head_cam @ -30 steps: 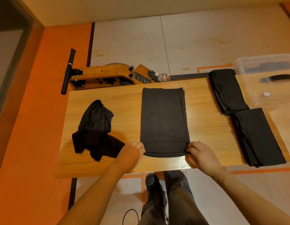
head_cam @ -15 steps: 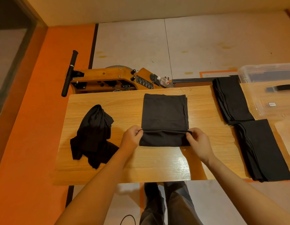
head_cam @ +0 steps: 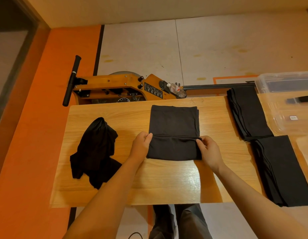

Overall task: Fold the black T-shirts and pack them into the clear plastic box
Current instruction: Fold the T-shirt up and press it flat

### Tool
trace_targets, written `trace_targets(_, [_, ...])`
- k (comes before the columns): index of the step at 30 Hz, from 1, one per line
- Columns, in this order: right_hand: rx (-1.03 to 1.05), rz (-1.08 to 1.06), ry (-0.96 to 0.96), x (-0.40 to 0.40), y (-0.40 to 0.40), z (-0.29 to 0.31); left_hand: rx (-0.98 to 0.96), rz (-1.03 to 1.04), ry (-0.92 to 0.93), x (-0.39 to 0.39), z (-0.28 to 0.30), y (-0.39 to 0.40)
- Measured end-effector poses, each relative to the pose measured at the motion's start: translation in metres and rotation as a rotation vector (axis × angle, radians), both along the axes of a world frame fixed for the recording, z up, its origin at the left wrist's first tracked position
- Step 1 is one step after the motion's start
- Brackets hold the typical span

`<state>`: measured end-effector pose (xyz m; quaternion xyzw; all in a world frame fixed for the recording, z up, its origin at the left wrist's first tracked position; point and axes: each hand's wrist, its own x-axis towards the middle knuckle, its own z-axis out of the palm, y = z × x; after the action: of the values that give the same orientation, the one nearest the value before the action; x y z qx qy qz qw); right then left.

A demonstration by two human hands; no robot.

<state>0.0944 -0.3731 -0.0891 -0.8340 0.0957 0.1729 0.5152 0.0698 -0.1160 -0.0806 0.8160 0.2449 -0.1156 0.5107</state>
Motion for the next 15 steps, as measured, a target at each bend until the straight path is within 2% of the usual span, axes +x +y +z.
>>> trace_targets(2, [0.042, 0.028, 0.043, -0.001, -0.002, 0.0, -0.052, -0.012, 0.041, 0.0, 0.0, 0.002])
trace_targets(5, [0.054, 0.045, 0.074, -0.002, -0.005, -0.001, -0.032, -0.087, 0.094, -0.005, -0.005, 0.006])
trace_targets(11, [0.002, 0.014, 0.007, 0.0, -0.005, -0.002, 0.082, -0.047, -0.042, -0.009, 0.0, -0.002])
trace_targets(15, [-0.119, 0.038, -0.039, 0.005, -0.001, -0.005, 0.252, -0.09, -0.071, -0.005, -0.002, -0.01])
